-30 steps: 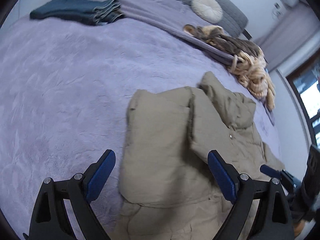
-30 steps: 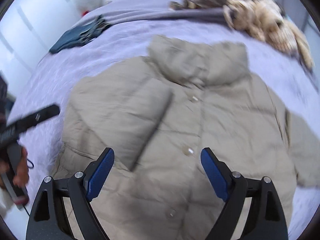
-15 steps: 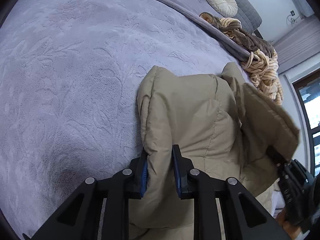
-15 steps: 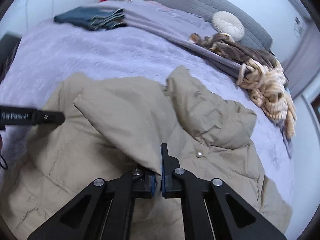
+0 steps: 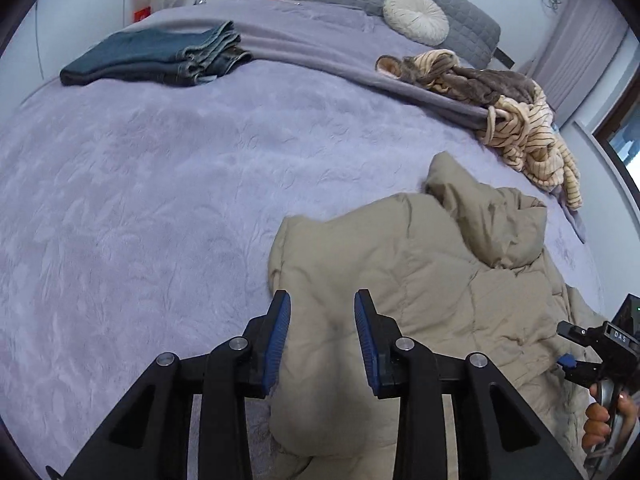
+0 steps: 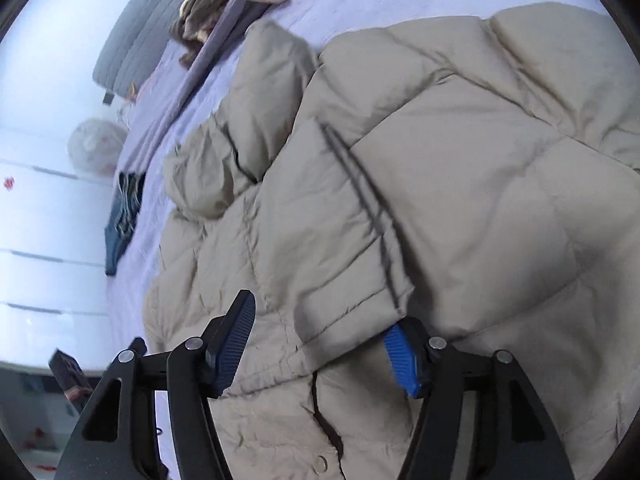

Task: Fold large clothes

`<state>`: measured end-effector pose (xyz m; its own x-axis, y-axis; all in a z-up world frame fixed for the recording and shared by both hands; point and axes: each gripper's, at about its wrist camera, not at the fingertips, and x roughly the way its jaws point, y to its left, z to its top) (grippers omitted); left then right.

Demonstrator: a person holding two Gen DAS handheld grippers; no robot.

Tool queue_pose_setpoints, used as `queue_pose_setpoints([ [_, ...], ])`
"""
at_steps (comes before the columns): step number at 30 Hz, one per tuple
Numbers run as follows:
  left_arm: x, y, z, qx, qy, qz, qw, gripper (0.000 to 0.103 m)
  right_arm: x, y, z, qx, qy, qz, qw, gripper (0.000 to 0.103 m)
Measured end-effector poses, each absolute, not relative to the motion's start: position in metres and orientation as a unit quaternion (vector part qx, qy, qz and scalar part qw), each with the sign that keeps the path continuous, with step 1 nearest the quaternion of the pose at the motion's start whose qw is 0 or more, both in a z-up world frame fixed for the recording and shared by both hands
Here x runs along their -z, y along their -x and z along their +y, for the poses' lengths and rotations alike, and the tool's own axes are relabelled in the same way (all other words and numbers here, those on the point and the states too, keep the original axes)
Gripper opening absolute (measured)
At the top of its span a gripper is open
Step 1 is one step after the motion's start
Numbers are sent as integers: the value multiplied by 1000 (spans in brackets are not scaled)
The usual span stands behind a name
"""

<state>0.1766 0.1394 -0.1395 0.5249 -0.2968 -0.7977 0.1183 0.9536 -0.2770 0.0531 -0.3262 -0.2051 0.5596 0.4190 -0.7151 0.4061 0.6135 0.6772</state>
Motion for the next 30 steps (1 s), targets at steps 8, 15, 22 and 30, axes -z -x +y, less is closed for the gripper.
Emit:
queue_pose_setpoints([
  [8,188,-188,102,98,46,517,849,35,204,-44,-329,27,-371,499,783,8],
  [15,213,-186,88,89,6,518,851,35,217,-40,-313,37,-237,528,815,6],
  [22,185,-172,95,76,-1,515,854,35,192,-28,-303,84,-134,537,829,15],
  [30,183,-127,105,75,-3,532,843,35,154,0,-296,71,-139,492,857,16],
])
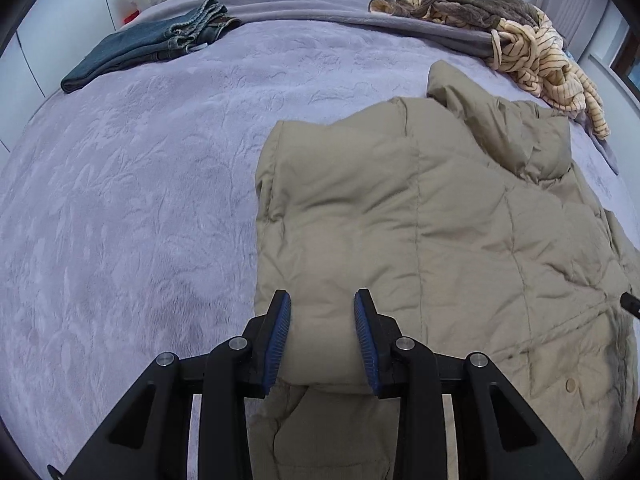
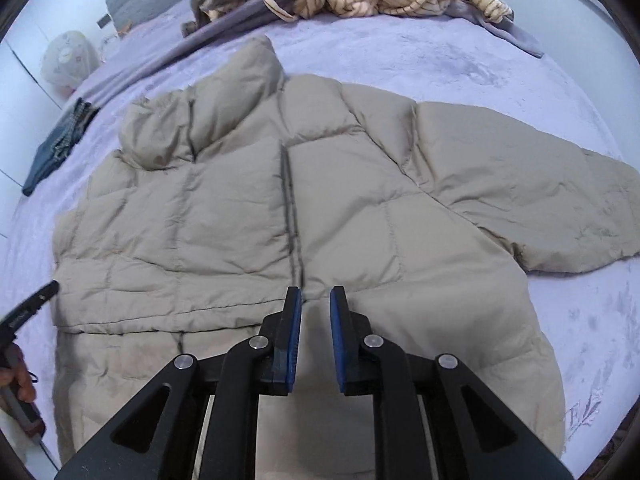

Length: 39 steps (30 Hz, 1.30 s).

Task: Fold large clothes

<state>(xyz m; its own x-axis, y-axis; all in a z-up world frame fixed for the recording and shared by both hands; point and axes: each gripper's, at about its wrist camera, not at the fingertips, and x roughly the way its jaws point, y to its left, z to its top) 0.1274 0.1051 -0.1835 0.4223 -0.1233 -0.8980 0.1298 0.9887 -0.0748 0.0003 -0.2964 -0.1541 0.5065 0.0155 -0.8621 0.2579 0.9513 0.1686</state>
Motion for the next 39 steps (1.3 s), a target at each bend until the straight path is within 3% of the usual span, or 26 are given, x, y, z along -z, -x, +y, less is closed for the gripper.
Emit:
queue_pose_setpoints([
  [9,198,-123,97,53,-12,546,836,36,203,-45,-287,45,-132,563,815,11],
  [15,175,-112,91,55,-29,553,831,36,182,-38,-292,26,-160,566,808,16],
  [25,127,-65,59,88,-25,554,827,36,153,18,-312,41,-229,565,792,16],
  [26,123,-61,54,90,-26,554,827,61,150,22,-314,43,-235,564,791,17],
  [27,119,-58,50,90,-27,551,829,96,149,27,-317,45,-240,563,789,18],
  [28,113,-53,46,87,-27,540,836,102,147,32,-321,47,-245,563,788,25],
  [29,107,-49,42,88,-28,530,843,102,146,36,-324,50,-250,562,787,37],
  [31,101,-44,29,95,-39,531,841,102,142,44,-333,54,-253,557,789,47],
  [34,98,-38,10,102,-41,536,837,102,141,57,-351,61,-263,555,787,47],
  [39,101,-30,-32,119,-66,552,822,102,150,78,-389,81,-299,551,775,61],
])
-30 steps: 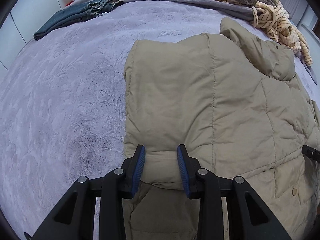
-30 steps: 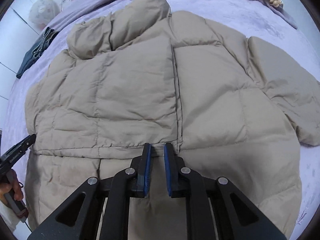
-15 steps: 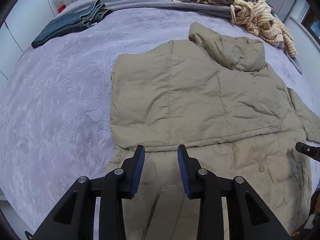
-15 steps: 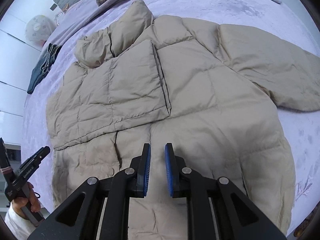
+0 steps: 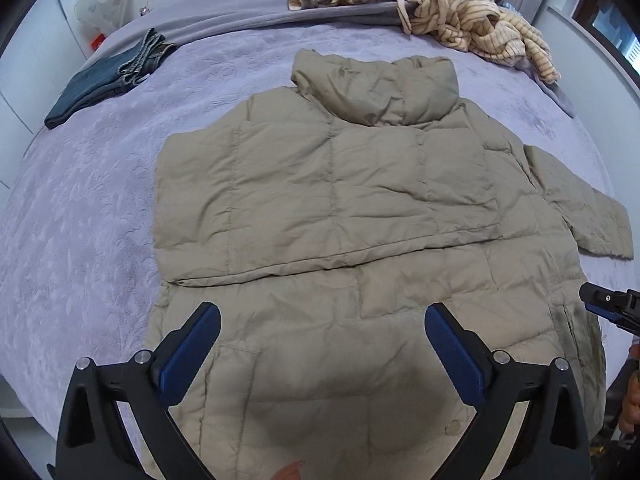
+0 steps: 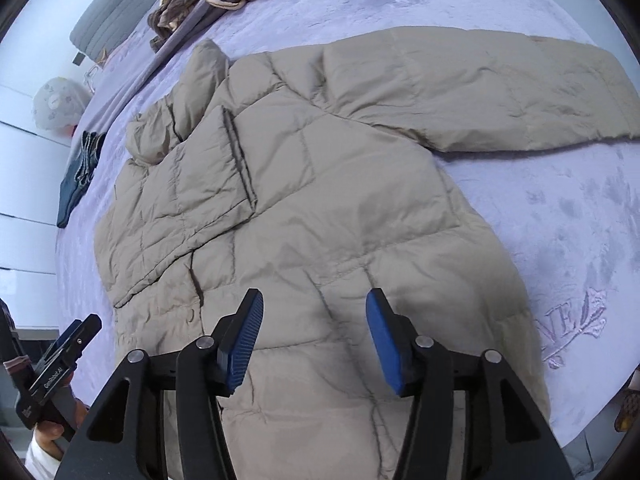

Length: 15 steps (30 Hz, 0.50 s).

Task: Fold large clothes
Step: 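Grasp the other sleeve cuff with the right gripper and lift it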

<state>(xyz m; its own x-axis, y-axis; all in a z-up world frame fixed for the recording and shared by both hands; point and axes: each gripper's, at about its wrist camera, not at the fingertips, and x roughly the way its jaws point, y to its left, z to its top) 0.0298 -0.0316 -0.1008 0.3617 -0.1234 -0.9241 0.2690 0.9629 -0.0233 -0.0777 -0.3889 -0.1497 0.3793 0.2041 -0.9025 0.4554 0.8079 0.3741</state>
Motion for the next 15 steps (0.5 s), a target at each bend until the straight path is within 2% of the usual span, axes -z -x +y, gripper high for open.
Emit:
queue_pose_setpoints([
  [3,103,-25,-60,132,-91,553,818,102,154,90,-418,97,-328,541,769,67],
  [6,104,-25,-85,146,-90,556,813,102,155,102,-451,112,-352,524,767,79],
  [11,114,-23,-130,172,-98,578,792,102,162,119,-504,139,-392,499,760,81],
  [12,116,-22,-138,175,-101,578,790,102,164,122,-513,142,-403,494,757,82],
  [13,117,-20,-147,180,-103,580,788,102,167,125,-523,145,-413,488,755,90],
  [15,119,-17,-165,187,-104,585,782,102,171,132,-544,154,-434,472,752,92],
])
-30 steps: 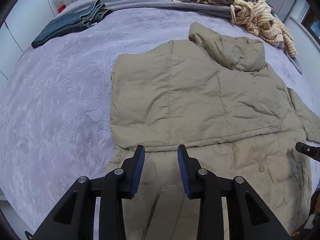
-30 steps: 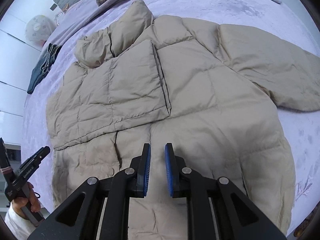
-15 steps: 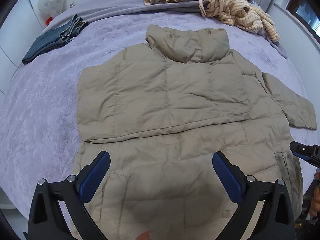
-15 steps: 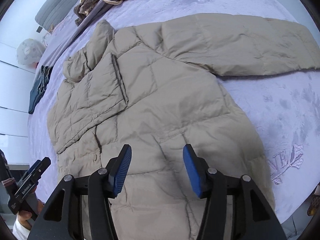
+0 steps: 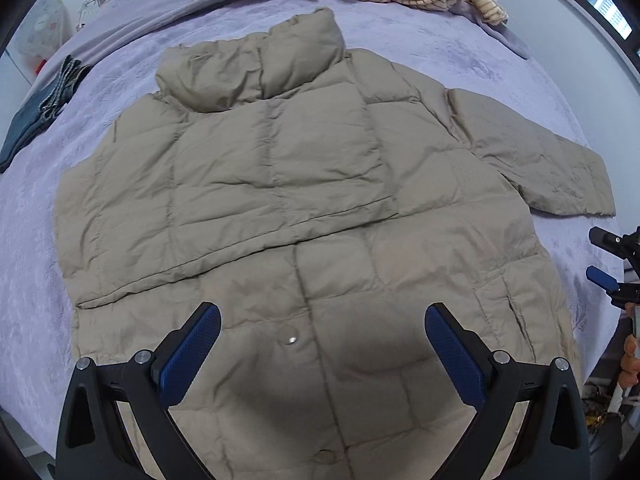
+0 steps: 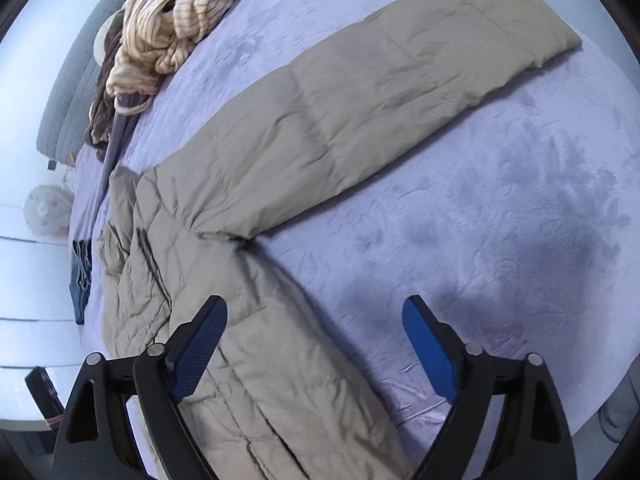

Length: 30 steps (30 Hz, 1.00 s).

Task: Fold large clothes
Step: 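Grasp the other sleeve cuff with the right gripper and lift it, then fold the sleeve side across the jacket body with the right gripper, release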

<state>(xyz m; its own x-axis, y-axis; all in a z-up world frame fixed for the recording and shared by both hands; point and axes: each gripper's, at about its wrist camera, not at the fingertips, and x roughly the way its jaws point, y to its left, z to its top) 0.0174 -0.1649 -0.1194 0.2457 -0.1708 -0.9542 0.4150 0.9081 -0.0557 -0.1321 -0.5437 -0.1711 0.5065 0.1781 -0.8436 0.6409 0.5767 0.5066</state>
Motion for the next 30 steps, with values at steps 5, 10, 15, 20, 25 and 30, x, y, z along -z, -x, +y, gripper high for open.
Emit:
queue_pose_setpoints([
  [5,120,-13,-207,205,-110,583,779,102,182,145,-592,161,-488,423,747,103],
  [10,119,-11,-237,221,-109,580,776,102,192,150,-636,170,-531,391,732,103],
  [15,120,-13,-253,222,-99,580,778,102,213,152,-681,171,-605,337,701,103],
  [20,121,-18,-256,218,-97,576,782,102,232,143,-715,161,-675,259,671,103],
  [25,124,-26,-251,211,-91,575,785,102,249,130,-734,122,-752,170,625,103],
  [30,124,-30,-244,208,-87,573,788,102,253,117,-734,108,-777,168,597,53],
])
